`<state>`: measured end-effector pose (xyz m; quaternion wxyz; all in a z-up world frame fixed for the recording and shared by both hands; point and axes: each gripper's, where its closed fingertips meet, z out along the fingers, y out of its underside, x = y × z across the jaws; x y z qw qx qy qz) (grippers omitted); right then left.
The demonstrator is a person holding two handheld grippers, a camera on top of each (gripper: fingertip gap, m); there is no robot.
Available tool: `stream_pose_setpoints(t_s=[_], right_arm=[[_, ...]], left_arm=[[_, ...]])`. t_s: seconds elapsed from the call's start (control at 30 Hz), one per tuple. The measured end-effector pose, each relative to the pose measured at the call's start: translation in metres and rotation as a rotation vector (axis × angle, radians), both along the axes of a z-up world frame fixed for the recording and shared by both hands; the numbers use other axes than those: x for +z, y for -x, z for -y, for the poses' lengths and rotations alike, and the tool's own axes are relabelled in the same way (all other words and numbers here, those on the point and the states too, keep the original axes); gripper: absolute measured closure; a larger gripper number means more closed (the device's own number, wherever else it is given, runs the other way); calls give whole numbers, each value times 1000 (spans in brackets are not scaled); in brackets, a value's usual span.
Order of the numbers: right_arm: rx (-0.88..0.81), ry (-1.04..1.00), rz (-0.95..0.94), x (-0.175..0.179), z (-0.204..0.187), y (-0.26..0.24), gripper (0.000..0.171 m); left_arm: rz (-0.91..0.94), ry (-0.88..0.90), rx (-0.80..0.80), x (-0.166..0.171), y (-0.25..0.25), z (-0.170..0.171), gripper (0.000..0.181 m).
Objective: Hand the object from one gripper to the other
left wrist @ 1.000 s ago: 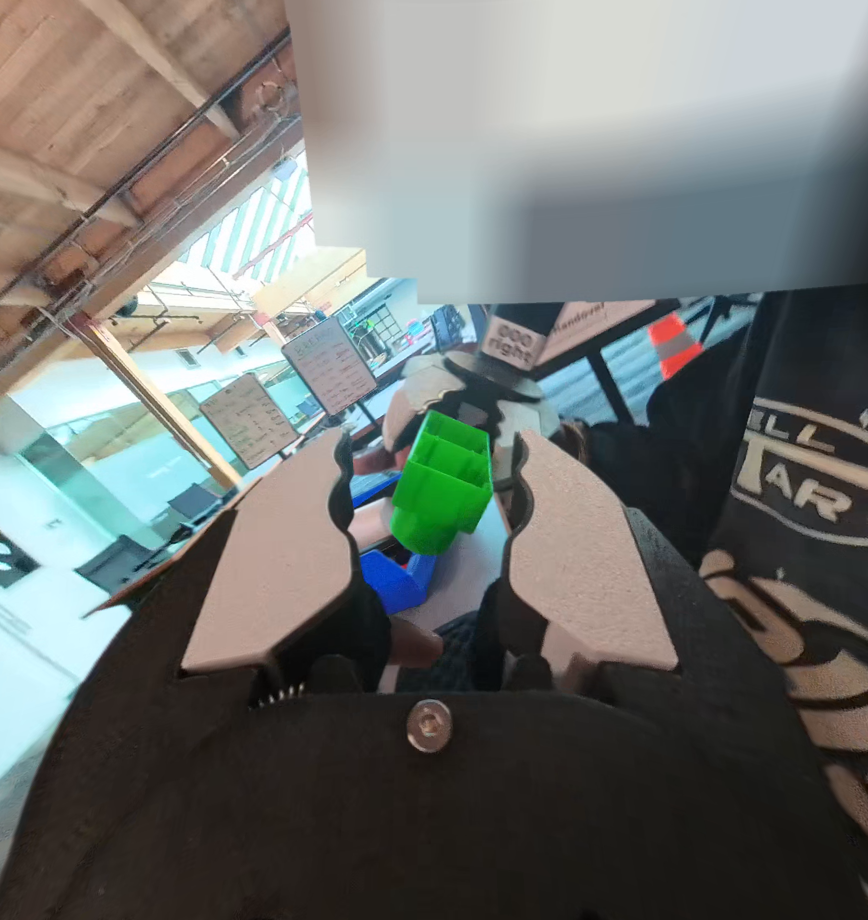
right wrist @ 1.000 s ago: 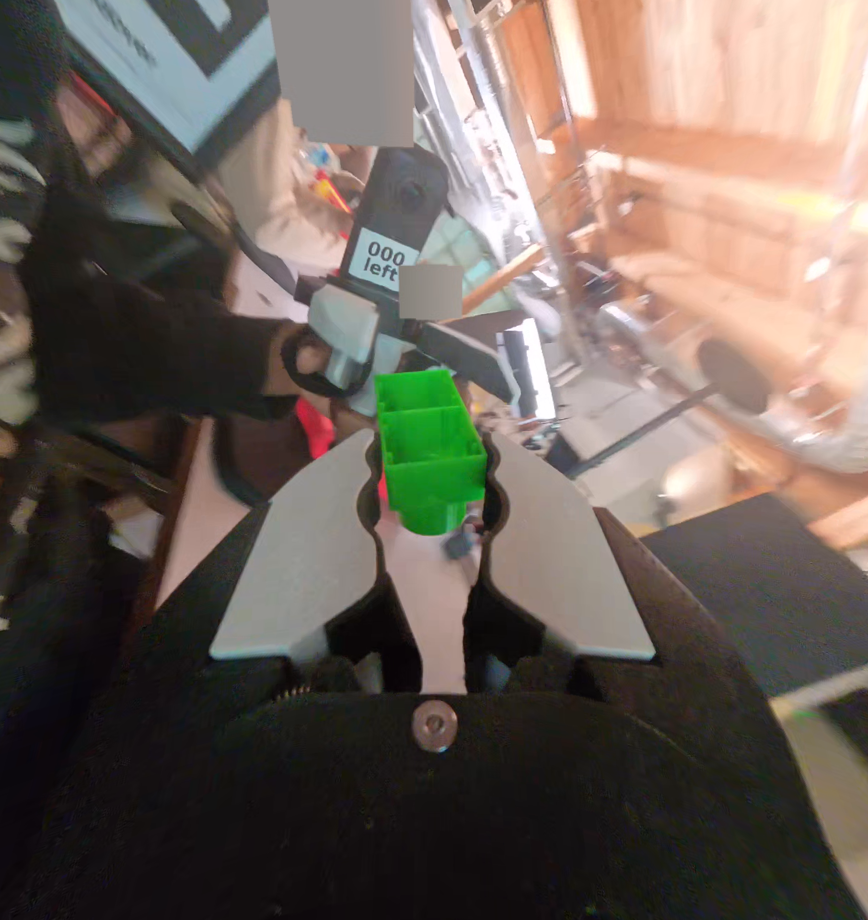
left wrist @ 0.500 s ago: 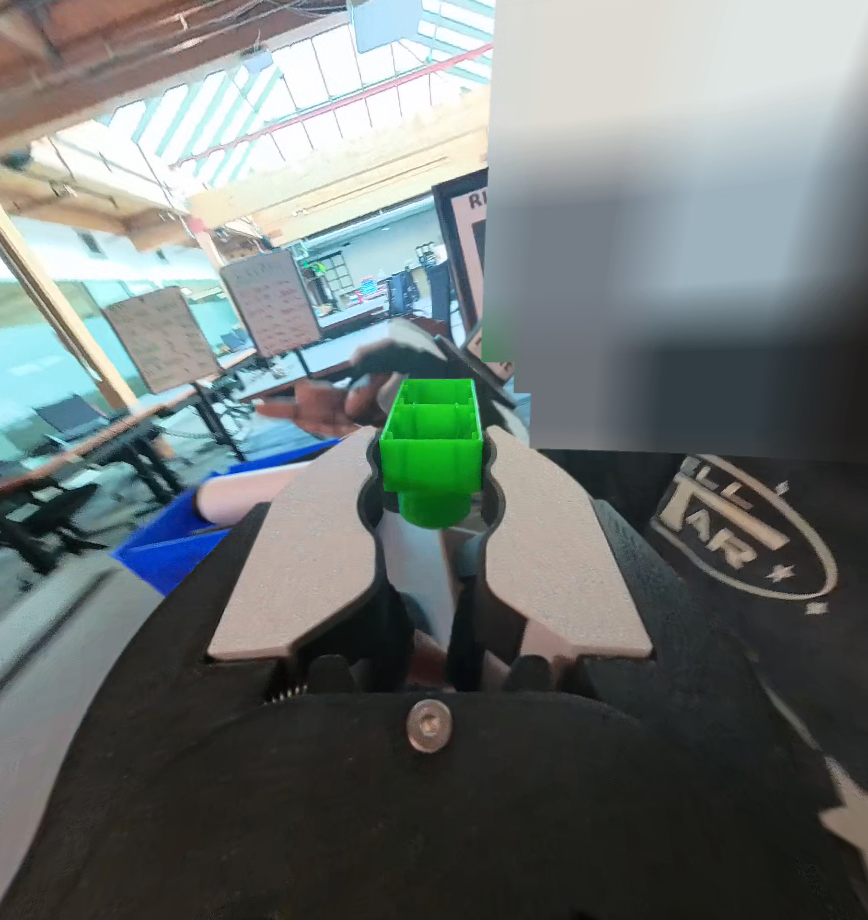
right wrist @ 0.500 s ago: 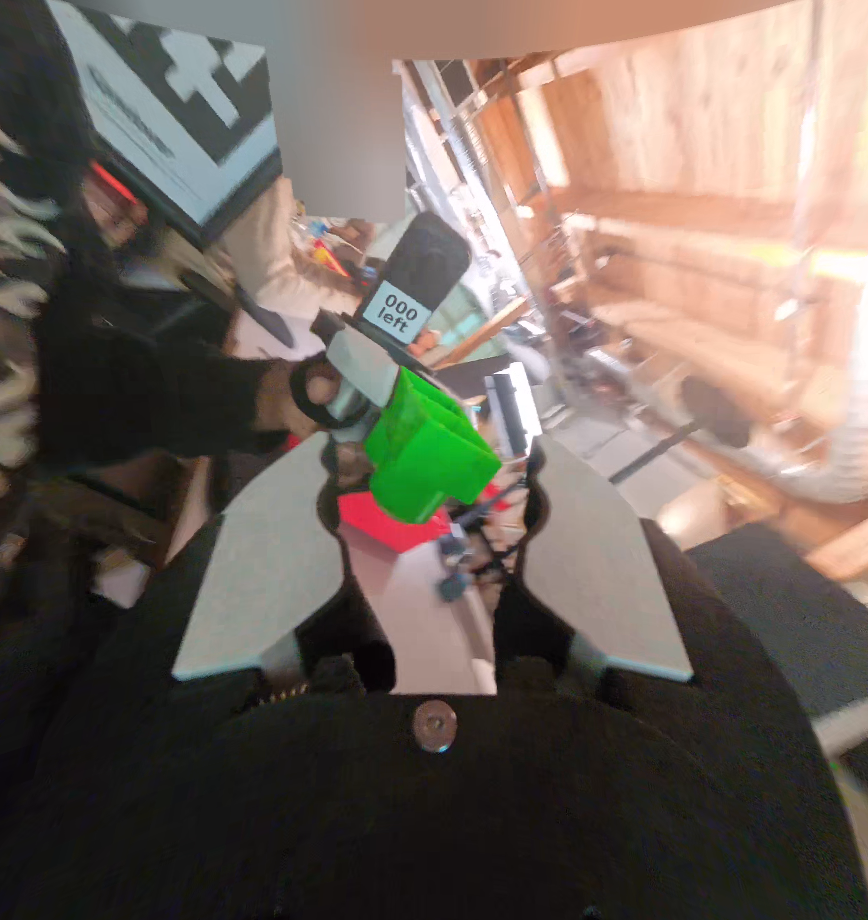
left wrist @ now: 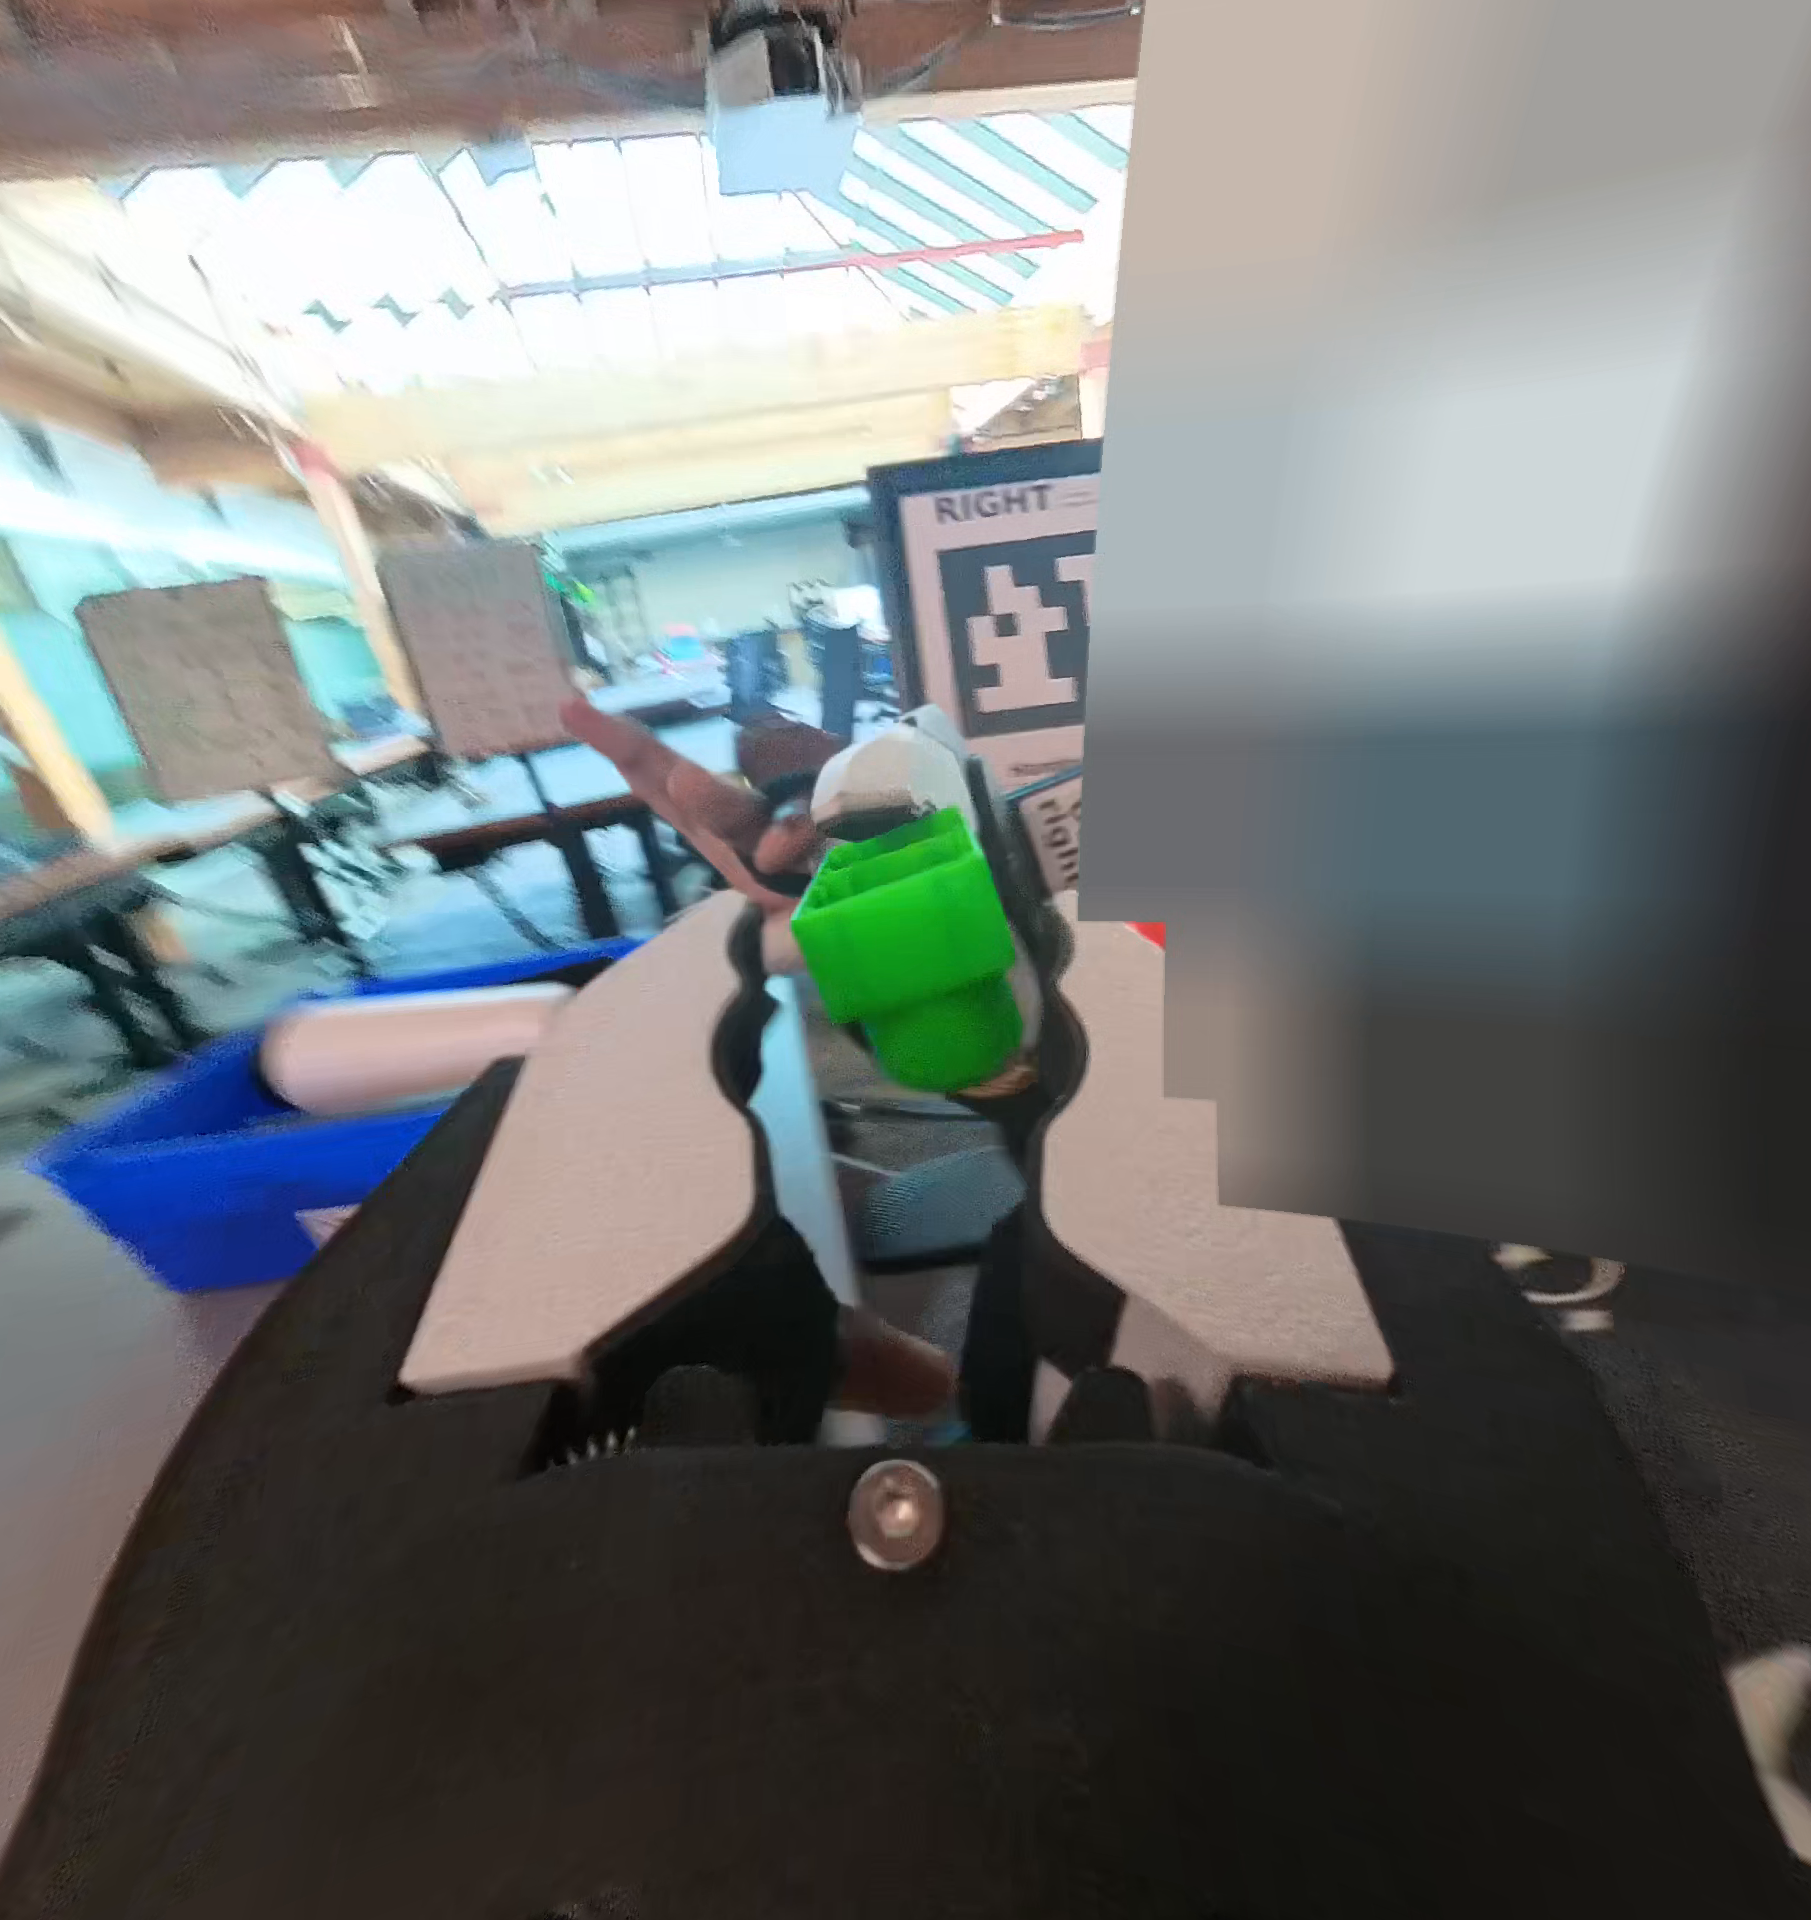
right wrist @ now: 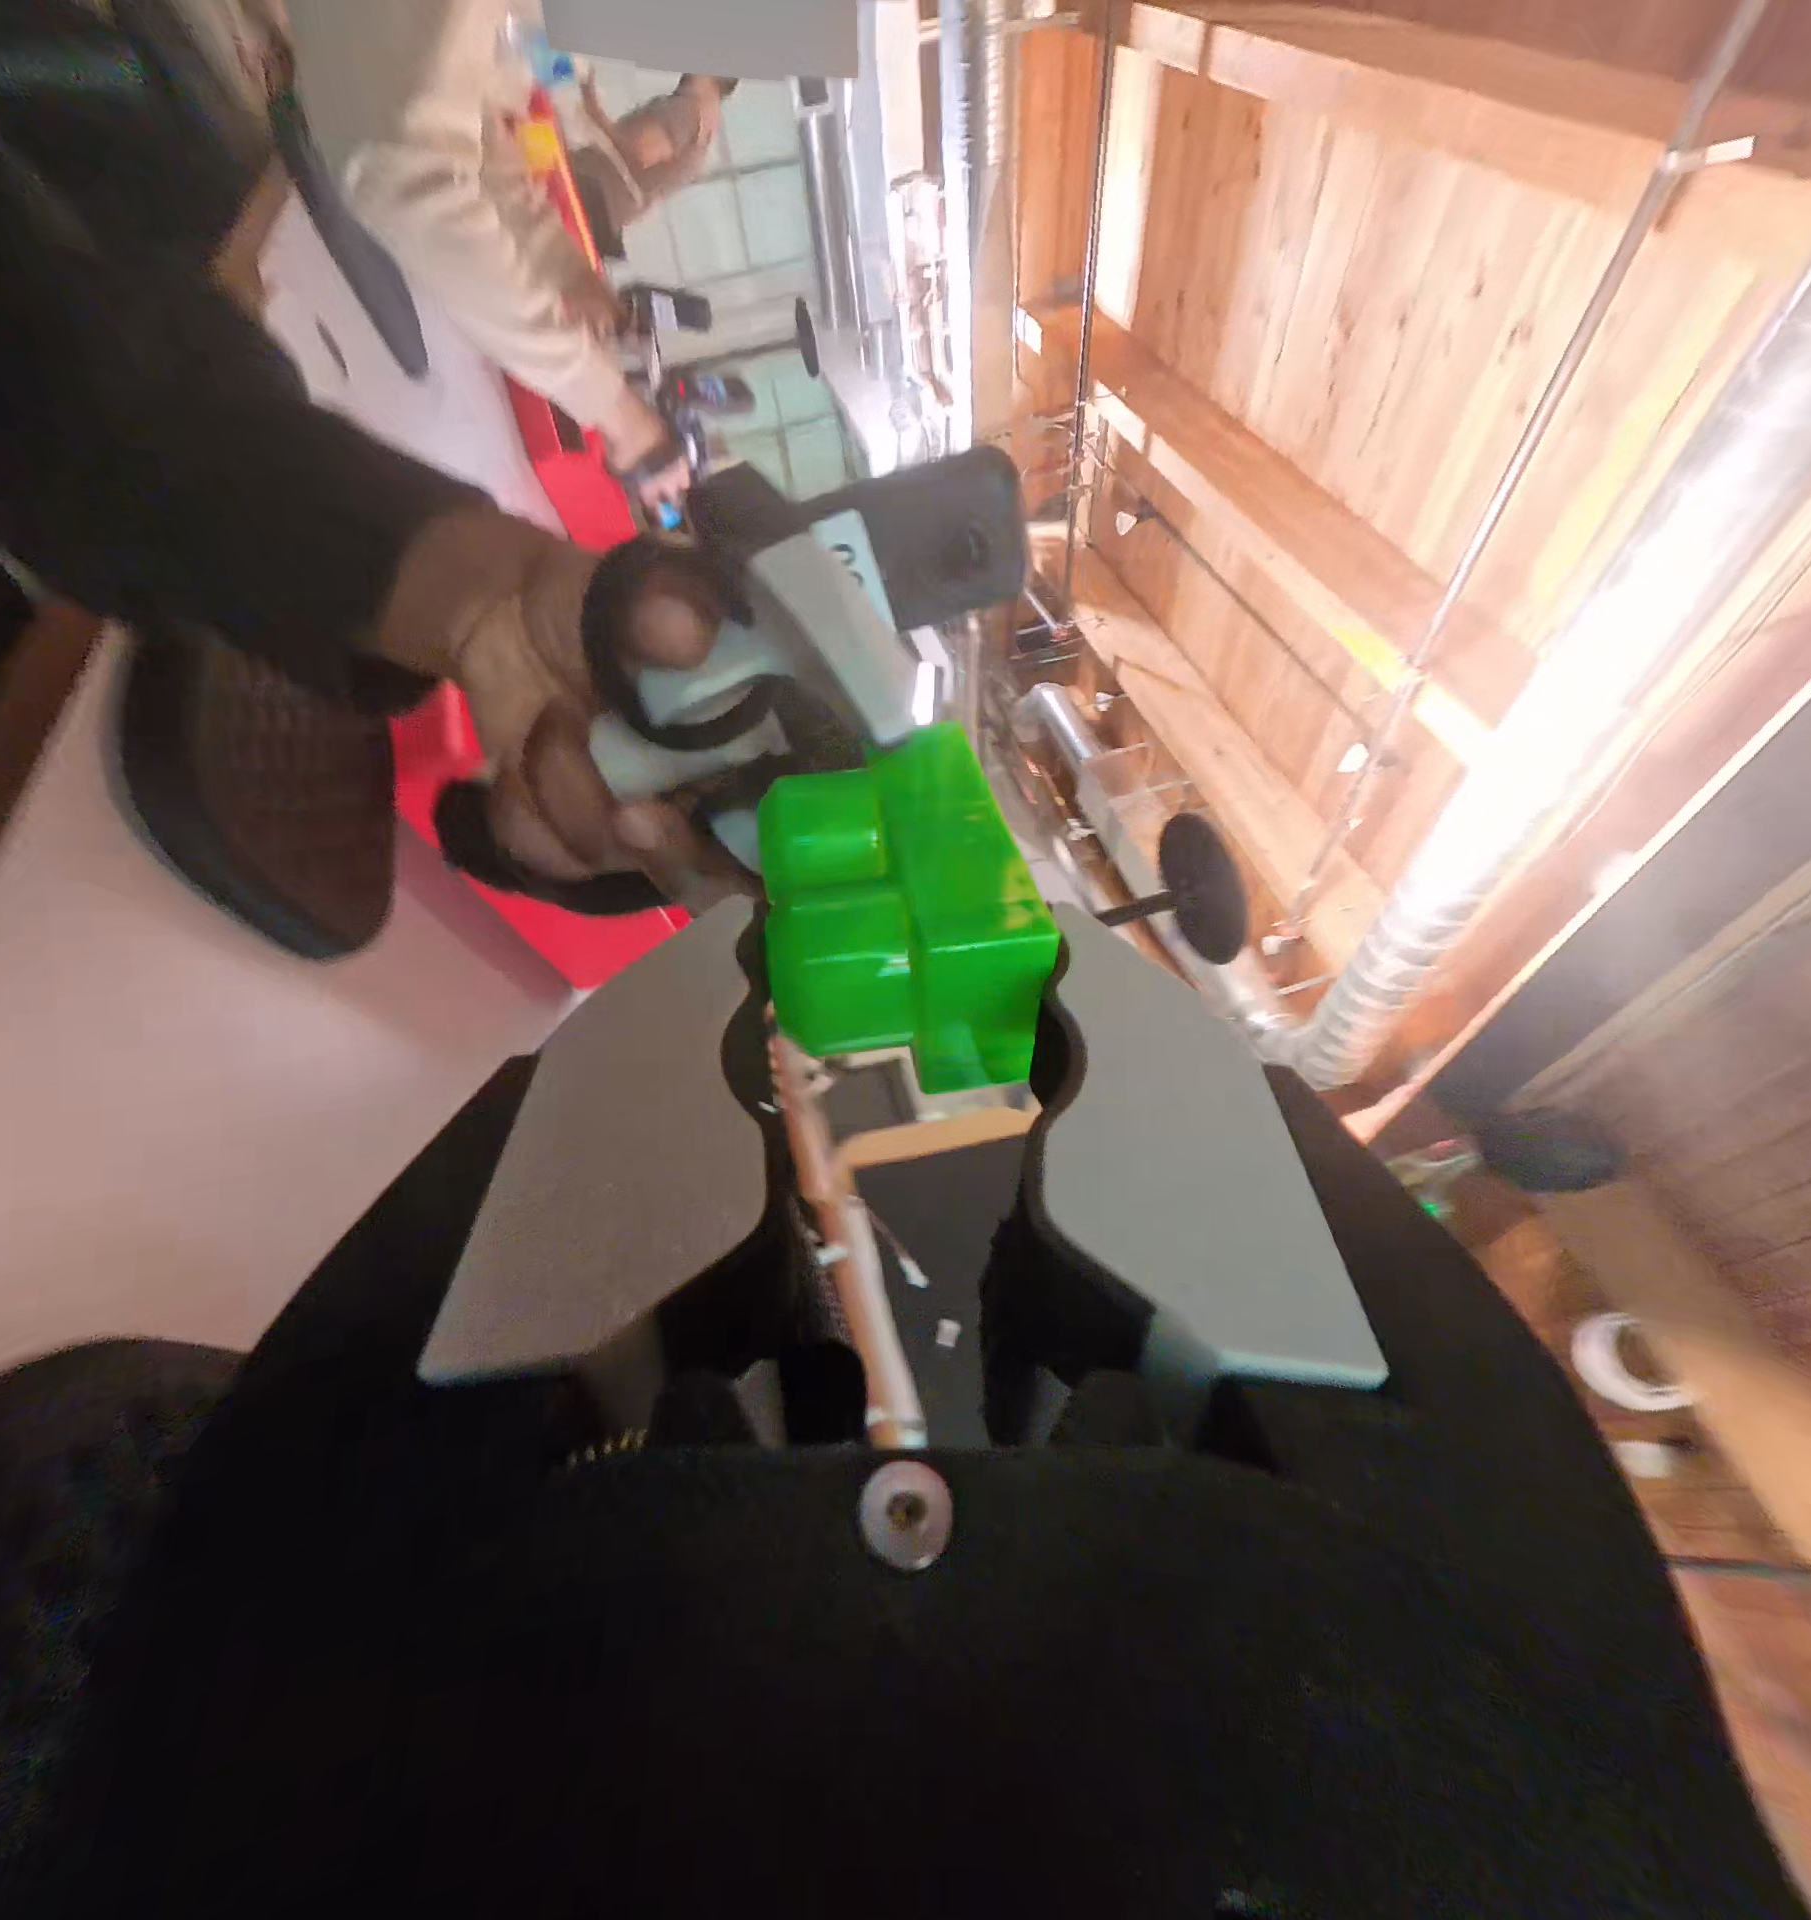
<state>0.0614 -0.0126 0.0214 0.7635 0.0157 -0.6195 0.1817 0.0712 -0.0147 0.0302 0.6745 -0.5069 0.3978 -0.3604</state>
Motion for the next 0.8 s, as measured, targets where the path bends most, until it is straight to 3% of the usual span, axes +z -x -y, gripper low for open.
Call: stream_pose_setpoints(t_s=[0.03,0.2,0.37,0.47,0.6,0.67,0.8], right_arm=[[40,73,22,2,0,-1,123],[248,434,184,8,1,-8,123],[331,552,332,-1,7,-8,123],[329,544,354,-5,10,-6,123],[336,545,347,-4,11,-7,122],[328,503,271,2,9,-7,120],[218,269,52,11,4,-10,100]], left_arm=[[-29,-94,48,1,1,0,122],[-258,-443,221,-5,0,5,110],[-344,-527,257,-10,-8,6,114],[-351,-503,226,-14,-11,7,130],[-312,-393,164,-14,-9,8,137],[-256,-340,137,-10,-7,9,138],[-87,-128,46,2,0,10,138]])
